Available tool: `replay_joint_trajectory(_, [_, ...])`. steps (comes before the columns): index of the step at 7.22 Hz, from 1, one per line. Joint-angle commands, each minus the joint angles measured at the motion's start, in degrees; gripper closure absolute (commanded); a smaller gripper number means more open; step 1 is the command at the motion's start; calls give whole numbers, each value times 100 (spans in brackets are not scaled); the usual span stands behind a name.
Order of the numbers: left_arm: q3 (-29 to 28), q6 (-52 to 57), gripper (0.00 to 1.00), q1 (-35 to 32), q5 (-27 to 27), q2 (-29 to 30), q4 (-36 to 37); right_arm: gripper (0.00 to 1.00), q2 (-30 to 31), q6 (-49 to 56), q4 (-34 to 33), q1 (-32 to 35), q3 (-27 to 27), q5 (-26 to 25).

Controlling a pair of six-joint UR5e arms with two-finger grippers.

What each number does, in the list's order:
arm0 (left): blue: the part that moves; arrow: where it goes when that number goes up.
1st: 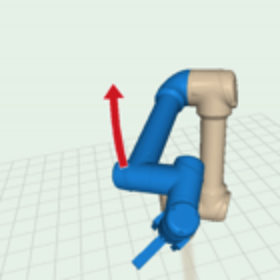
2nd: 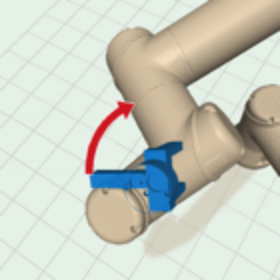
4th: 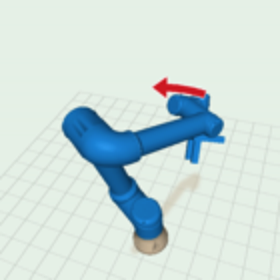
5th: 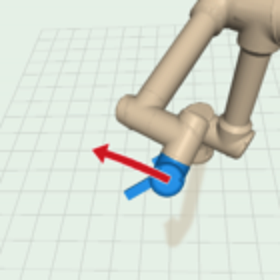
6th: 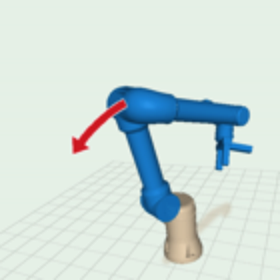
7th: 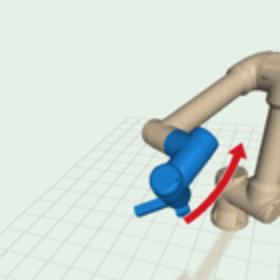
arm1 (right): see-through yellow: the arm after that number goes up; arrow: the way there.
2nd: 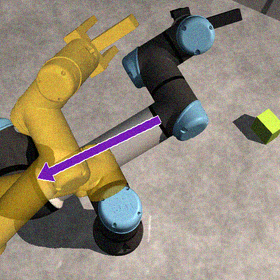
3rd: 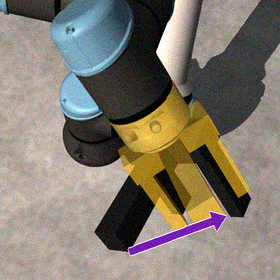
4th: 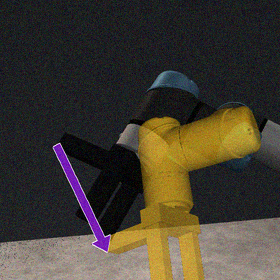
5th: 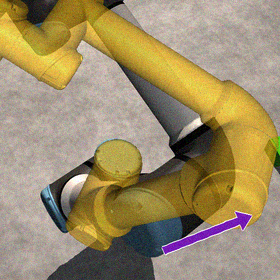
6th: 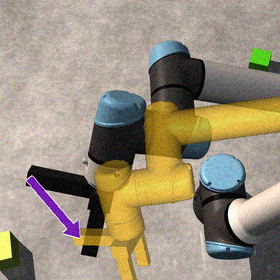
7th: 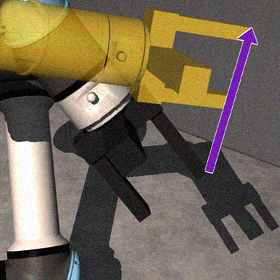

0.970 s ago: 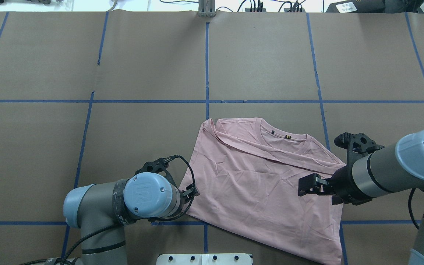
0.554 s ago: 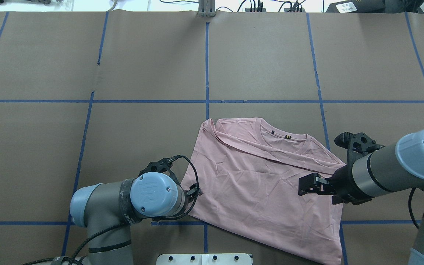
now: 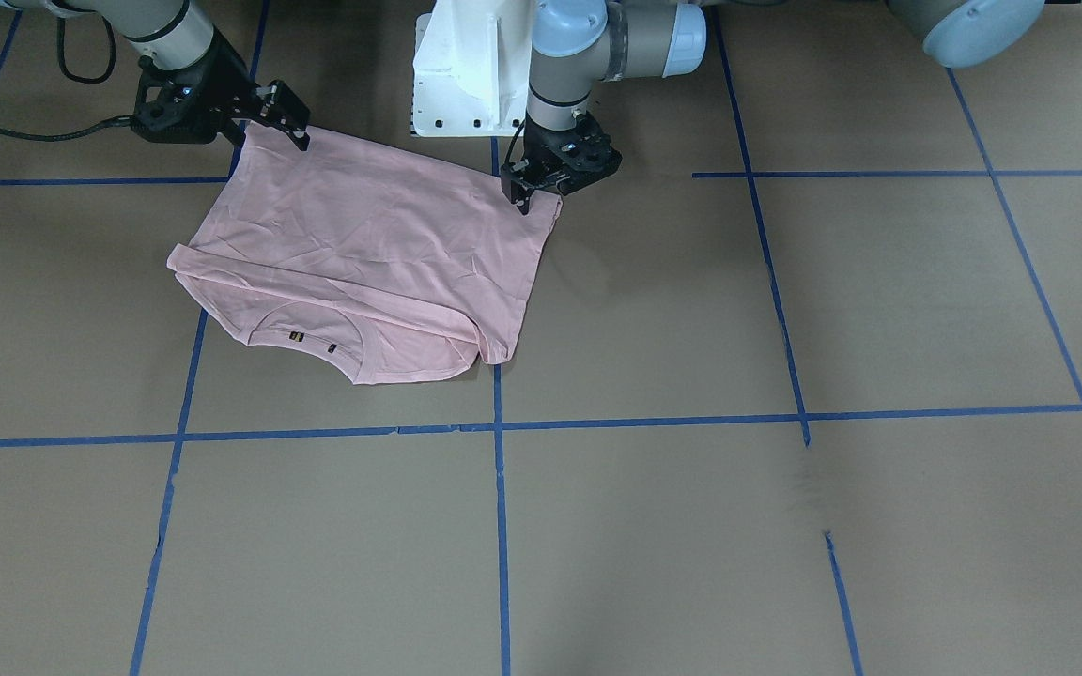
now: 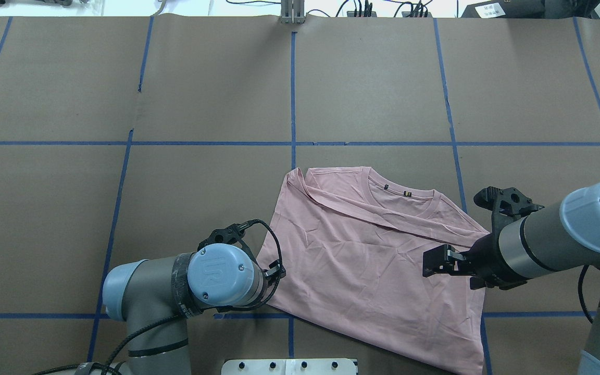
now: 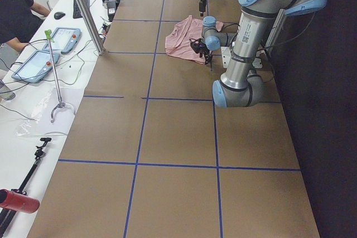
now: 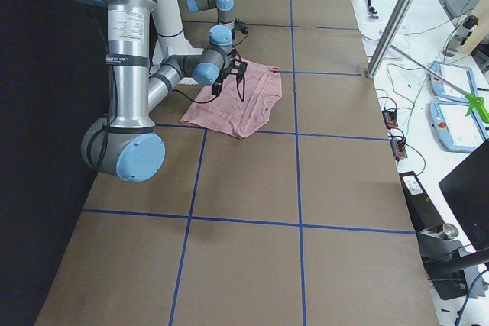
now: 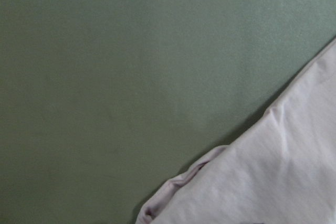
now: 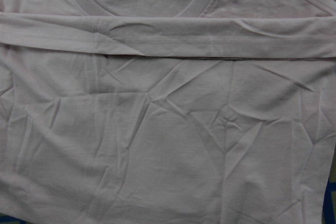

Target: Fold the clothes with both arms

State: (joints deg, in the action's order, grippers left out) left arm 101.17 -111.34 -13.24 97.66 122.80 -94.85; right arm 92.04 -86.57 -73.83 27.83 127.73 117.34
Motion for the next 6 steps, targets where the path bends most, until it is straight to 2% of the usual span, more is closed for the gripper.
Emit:
replay_joint_trajectory(1, [8, 33, 86, -3, 7, -19, 10, 0, -10, 0, -9, 21, 7, 17])
replay_joint_trajectory(2, [60, 86, 100, -11, 33, -27, 19, 0, -45, 0, -26, 38, 7, 26])
replay_joint_trajectory(4, [140, 104, 100, -38, 25, -28, 37, 0, -54, 0, -44, 56, -2, 26])
replay_joint_trajectory(6, [149, 104, 100, -370, 25, -1, 63, 0, -54, 0, -44, 91, -54, 17])
